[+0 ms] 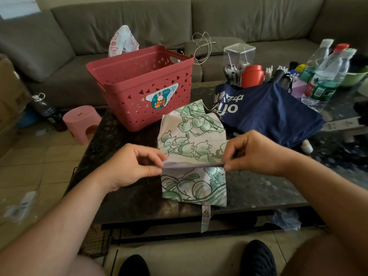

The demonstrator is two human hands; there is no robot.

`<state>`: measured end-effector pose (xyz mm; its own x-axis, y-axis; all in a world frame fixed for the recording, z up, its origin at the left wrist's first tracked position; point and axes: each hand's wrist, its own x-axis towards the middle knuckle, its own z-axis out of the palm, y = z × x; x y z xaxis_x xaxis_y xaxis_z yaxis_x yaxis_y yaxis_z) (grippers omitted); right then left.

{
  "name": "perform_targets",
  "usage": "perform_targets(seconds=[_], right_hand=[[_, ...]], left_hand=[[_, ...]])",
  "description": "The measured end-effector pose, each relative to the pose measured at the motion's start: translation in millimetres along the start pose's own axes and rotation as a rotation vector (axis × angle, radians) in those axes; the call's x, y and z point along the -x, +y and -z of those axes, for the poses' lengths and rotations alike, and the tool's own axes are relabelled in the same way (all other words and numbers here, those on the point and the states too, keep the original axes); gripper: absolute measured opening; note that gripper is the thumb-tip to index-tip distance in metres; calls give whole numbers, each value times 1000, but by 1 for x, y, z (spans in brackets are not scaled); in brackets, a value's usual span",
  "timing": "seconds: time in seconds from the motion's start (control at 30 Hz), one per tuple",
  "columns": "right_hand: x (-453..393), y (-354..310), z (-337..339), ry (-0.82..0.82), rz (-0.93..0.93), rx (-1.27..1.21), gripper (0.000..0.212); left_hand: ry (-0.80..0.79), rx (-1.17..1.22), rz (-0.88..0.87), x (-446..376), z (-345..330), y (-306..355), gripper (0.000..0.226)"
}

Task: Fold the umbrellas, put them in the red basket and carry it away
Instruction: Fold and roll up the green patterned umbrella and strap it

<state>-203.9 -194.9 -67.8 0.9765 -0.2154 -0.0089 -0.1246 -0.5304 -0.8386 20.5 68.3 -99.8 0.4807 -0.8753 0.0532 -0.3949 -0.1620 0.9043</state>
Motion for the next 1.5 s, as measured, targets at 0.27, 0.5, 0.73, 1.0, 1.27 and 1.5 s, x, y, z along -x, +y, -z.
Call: perform_targets(seconds=[0.27,0.5,0.73,1.0,1.27,1.5], right_hand=[[-1,7,-21,-145,-41,298,15],[-21,42,-77,64,185,758,46],[-19,58,-81,-171,-50,947,73],[-26,41,-34,94,-34,507,33],[-51,16,-20,455,-292,66,35],[-75,16,-26,478,-415,-315,39]], left_hand=[[-284,-542,22,7,-12,-10,21],[95,-646,-222,-9,-43,-36,25],[-188,-890,-63,-16,-48,-54,71],[105,-590,-57,-24,-28,-41,36],[411,-289,268,-68,-26,-32,56],[329,165,328,-84,-36,-18,34]])
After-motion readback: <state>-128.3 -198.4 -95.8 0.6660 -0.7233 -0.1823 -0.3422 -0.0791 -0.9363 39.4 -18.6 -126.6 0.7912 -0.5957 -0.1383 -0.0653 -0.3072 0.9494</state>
